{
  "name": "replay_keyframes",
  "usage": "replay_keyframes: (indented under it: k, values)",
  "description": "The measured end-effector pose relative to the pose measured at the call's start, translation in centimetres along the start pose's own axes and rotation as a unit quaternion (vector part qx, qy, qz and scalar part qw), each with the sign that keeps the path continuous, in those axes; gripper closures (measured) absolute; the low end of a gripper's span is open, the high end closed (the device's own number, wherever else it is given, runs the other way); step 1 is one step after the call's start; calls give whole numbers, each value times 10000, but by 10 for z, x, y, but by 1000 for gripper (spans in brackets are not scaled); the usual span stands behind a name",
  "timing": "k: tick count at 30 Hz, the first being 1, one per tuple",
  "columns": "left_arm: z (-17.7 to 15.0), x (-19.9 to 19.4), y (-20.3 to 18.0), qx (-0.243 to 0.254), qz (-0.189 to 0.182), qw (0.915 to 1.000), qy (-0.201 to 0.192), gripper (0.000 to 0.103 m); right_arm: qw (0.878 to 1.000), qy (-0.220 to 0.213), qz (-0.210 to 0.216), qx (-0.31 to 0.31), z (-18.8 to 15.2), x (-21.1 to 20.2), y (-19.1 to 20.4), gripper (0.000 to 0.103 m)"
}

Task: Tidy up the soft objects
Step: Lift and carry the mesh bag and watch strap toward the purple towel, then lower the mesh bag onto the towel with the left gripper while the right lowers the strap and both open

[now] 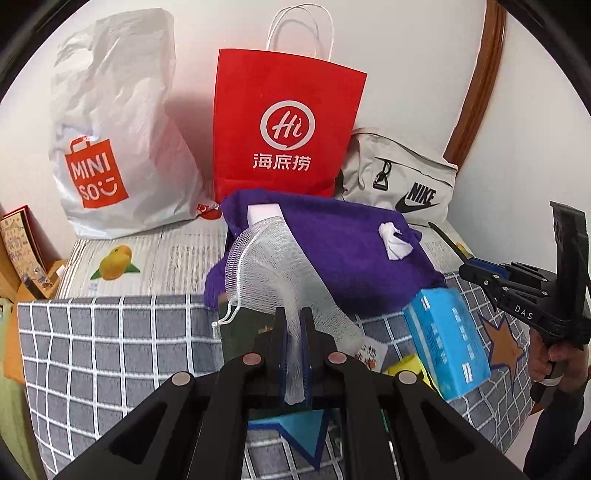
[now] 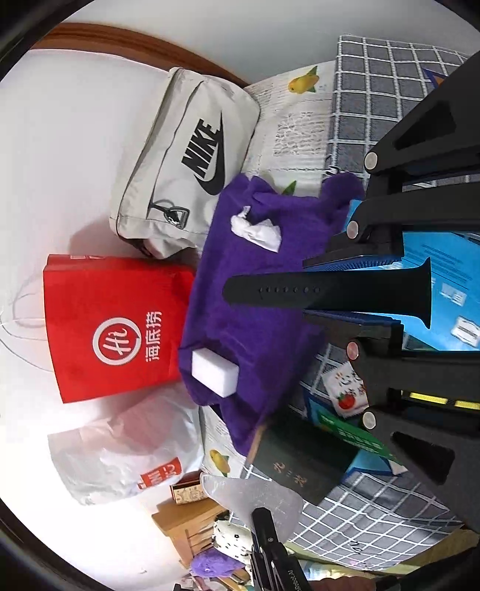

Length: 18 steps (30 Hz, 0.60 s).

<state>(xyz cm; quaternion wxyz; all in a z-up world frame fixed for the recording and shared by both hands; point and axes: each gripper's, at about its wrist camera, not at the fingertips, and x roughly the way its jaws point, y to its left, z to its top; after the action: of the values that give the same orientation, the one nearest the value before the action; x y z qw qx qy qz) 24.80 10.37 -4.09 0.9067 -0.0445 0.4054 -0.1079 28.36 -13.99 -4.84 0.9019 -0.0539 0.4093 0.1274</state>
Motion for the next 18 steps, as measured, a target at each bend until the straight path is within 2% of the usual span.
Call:
replay_keyframes:
  k: [18]
  values:
    - [41,44,14,-38,133,9998,143,96,9999,101,34,32,33,45,-22,83]
